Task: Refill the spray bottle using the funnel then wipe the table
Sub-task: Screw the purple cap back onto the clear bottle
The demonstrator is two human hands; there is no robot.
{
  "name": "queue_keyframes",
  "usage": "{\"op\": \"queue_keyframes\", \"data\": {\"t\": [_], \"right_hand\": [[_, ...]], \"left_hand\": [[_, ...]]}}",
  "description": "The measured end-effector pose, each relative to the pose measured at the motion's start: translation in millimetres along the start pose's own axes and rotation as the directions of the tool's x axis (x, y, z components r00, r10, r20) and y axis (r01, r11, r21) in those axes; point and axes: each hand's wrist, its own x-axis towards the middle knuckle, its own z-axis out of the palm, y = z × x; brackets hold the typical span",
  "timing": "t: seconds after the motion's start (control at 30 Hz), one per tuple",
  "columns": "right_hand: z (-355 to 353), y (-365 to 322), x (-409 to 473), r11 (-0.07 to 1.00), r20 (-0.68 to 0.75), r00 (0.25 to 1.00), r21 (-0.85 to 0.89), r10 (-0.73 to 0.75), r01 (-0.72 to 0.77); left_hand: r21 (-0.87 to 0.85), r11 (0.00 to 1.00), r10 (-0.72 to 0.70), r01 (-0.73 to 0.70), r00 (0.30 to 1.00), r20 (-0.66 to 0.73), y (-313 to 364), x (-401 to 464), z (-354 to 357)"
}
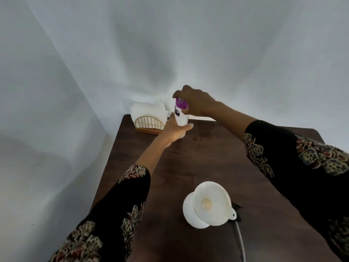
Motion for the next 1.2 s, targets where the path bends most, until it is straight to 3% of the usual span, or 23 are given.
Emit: {"op": "queue_keyframes", "data": {"t": [0.17, 0.27, 0.4, 0.8, 1.0, 1.2], "right_hand": [[0, 12, 9, 0.999, -0.082, 0.996, -0.028, 0.018, -0.020], [24, 13, 26, 1.000, -0.019, 1.000, -0.023, 0.009, -0.010], [21, 16, 33, 0.998, -0.095, 0.995, -0.051, 0.031, -0.036], [28, 16, 29, 0.989, 0.052, 0.992, -0.090, 0.119, -0.114], [18, 16, 14, 0.985, -0.008, 0.986, -0.031, 0.169, -0.169], [1, 11, -46, 0.961, -0.151, 0.973, 0.240, 0.177, -0.137]], "left_hand": [[0.063, 0.997, 0.037, -0.038, 0.999, 0.013, 14, 14, -4], [0.082, 0.996, -0.026, 0.024, 0.999, 0.024, -7, 30, -4], [0.144, 0.990, -0.014, 0.008, 0.999, 0.042, -10, 36, -5], [0.175, 0.983, -0.061, 0.049, 0.996, 0.063, -15, 34, -2], [0.086, 0.996, -0.041, 0.037, 0.998, 0.046, -16, 5, -2], [-0.232, 0.973, -0.001, 0.021, 0.997, 0.083, -18, -73, 1]]}}
